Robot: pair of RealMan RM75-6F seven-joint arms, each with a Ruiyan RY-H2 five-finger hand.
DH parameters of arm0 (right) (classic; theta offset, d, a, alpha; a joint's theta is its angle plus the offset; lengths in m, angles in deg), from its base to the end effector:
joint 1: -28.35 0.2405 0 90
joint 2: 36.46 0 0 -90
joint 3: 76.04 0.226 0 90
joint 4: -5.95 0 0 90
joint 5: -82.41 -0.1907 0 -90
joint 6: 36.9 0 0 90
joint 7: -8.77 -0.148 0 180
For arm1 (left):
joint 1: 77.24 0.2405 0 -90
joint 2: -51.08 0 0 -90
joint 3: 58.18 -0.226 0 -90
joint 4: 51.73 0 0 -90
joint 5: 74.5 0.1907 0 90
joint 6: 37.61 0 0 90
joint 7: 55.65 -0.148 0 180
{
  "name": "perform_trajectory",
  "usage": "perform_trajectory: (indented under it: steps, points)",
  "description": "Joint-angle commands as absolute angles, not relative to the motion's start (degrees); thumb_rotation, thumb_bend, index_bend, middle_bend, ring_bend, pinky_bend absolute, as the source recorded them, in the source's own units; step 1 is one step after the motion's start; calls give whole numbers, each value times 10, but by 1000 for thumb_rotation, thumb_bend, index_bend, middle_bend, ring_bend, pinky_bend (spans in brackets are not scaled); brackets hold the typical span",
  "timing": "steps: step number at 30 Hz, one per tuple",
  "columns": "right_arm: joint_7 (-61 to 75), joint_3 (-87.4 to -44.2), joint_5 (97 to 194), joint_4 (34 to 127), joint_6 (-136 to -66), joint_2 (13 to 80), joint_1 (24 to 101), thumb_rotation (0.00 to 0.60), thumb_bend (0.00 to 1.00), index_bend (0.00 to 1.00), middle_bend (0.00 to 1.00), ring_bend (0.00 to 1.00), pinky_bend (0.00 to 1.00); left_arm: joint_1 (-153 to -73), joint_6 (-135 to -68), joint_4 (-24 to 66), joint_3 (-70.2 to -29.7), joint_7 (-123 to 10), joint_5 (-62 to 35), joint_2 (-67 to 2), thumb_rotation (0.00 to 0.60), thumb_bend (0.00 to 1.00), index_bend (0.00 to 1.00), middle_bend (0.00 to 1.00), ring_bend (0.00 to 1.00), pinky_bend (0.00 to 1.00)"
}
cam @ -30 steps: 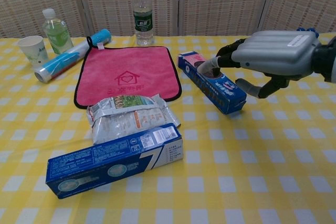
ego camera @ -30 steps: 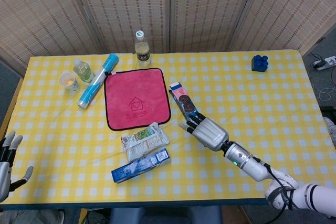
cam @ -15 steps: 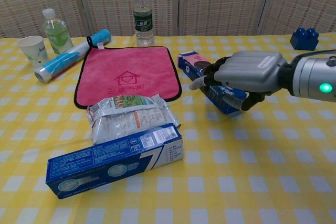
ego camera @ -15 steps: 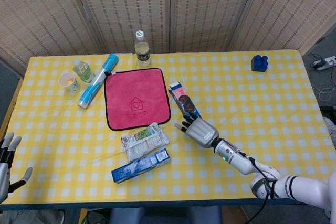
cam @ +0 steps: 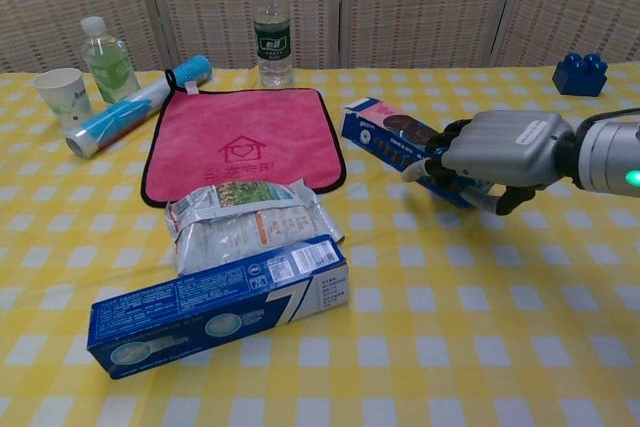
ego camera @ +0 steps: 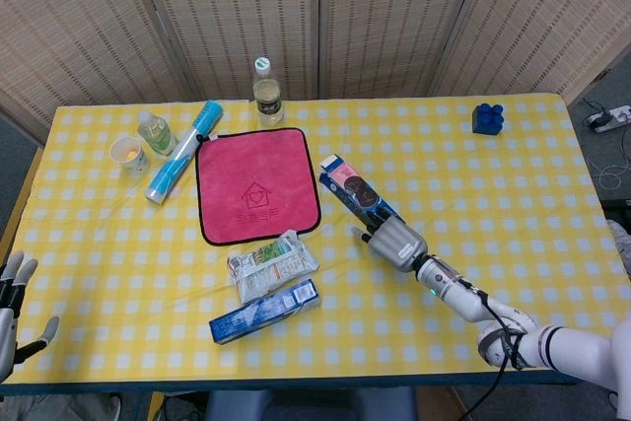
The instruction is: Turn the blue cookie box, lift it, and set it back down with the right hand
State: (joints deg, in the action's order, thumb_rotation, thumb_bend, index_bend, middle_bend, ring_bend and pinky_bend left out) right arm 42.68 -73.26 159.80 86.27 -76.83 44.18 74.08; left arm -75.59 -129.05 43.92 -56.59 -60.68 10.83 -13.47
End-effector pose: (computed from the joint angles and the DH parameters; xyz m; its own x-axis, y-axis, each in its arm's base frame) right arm -0.1615 -0.3189 0.0013 0.9083 -0.0994 0.4063 -0.3618 -0.6742 0.6439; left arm -0.2812 0.1446 0.1695 0.4222 -0.0334 0.9059 0.9025 0.1090 -0.4166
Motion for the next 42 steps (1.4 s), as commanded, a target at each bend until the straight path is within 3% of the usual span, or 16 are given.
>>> perform_trajectory:
  steps: [1,8,17,25,30,42]
  points:
    - [436,-741,1579,853,-772,423,732,600,646,100,295,68,90,-758,-1283,435,-566,-606,103,-136,600,321,0,0,21,11]
    - [435,-743,1531,809,-775,407,721,600,608,100,288,59,90,-761,-1280,434,-564,-606,104,-139,600,321,0,0,21,11]
    - [315,-700,1552,828,-863,393,696,600,246,100,246,55,89,-762,-1278,437,-562,-608,105,-138,600,321,0,0,21,10]
    - [372,-660,1418,843,-848,400,708,600,16,0,147,43,90,-760,-1280,437,-564,-608,107,-138,600,321,0,0,21,11]
    - [422,-658,1320,831,-827,426,732,600,0,0,123,42,90,-759,-1280,436,-566,-607,108,-139,600,321,0,0,21,11]
    - [460,-663,1186,754,-790,489,781,600,0,0,142,42,89,-762,-1270,433,-568,-608,106,-141,600,321,0,0,21,11]
